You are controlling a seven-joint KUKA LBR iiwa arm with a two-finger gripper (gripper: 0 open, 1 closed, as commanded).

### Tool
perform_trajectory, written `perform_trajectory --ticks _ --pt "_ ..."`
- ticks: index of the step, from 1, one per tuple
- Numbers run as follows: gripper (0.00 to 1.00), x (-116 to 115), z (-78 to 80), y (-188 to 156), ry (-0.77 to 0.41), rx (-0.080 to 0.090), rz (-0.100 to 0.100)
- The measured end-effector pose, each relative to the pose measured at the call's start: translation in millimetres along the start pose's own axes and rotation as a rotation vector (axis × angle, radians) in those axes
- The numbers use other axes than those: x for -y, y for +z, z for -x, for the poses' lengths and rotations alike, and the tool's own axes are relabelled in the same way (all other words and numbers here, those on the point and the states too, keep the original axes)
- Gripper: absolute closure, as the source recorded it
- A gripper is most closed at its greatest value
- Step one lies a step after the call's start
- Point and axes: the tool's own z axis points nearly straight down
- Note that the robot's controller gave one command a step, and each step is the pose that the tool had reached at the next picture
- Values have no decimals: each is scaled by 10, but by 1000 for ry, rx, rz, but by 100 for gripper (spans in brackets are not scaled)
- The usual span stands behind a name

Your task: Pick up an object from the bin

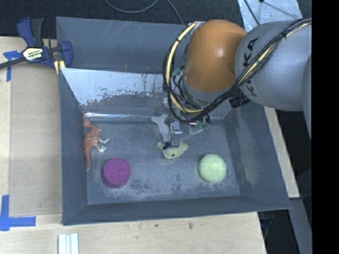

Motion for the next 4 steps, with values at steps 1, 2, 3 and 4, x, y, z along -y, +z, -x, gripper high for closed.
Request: perform_trajectory --ticks 1,2,3,4 --pt "0 4 15 -53 2 8 0" --pt "0 336 75 563 16 14 1" --pt "0 539 32 935 304 3 3" --pt "0 559 54 984 143 7 2"
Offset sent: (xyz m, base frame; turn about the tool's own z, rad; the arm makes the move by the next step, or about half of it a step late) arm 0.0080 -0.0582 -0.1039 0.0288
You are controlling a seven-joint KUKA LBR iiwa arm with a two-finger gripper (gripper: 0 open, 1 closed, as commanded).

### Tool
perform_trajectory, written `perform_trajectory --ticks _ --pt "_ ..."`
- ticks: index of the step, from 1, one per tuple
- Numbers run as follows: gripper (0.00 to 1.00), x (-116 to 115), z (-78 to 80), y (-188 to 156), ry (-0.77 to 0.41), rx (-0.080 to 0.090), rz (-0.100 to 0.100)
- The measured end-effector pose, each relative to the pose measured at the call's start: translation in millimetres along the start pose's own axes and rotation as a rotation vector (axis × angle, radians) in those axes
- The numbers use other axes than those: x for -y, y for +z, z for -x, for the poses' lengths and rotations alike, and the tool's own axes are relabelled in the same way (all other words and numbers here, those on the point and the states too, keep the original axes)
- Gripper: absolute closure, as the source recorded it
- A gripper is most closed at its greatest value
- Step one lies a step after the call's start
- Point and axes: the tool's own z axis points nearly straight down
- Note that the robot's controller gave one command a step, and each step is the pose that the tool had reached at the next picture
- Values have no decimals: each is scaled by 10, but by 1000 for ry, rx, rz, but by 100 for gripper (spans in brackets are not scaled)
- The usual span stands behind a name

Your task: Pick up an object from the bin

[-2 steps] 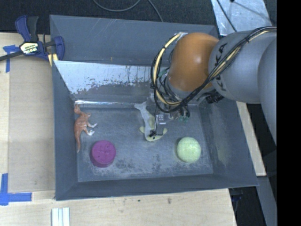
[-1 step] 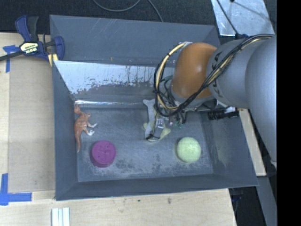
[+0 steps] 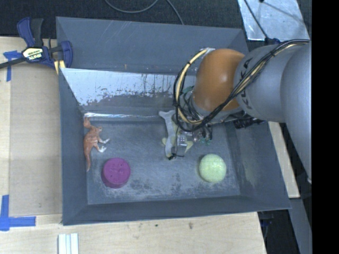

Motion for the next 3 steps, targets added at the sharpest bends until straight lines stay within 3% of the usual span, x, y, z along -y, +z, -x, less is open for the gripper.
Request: perform_trajectory --ticks 1,2,3 --pt "0 190 6 12 149 -2 1" --pt "100 7 45 -55 -1 13 0" --pt "100 8 45 -56 0 13 1"
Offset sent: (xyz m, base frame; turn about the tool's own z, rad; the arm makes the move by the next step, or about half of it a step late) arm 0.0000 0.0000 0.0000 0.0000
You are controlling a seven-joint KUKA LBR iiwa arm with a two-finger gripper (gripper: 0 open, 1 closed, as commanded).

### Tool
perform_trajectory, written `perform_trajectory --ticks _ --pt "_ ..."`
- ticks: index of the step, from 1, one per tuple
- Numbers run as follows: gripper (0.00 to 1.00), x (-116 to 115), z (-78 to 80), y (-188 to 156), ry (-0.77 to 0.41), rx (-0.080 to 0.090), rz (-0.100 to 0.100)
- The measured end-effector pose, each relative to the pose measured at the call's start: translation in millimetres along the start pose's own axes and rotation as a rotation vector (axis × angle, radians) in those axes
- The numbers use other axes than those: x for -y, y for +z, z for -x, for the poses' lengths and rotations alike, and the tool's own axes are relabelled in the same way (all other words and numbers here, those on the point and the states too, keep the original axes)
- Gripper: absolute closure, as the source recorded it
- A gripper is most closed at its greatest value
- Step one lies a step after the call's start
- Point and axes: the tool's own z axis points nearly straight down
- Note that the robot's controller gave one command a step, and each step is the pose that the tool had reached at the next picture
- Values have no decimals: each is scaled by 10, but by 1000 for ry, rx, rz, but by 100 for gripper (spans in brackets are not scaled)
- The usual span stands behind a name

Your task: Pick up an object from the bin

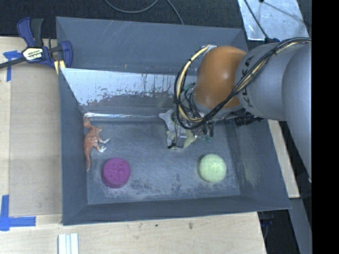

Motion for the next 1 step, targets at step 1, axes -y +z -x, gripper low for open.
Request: perform_trajectory --ticks 1 --pt "100 4 -9 -49 0 -5 -1"
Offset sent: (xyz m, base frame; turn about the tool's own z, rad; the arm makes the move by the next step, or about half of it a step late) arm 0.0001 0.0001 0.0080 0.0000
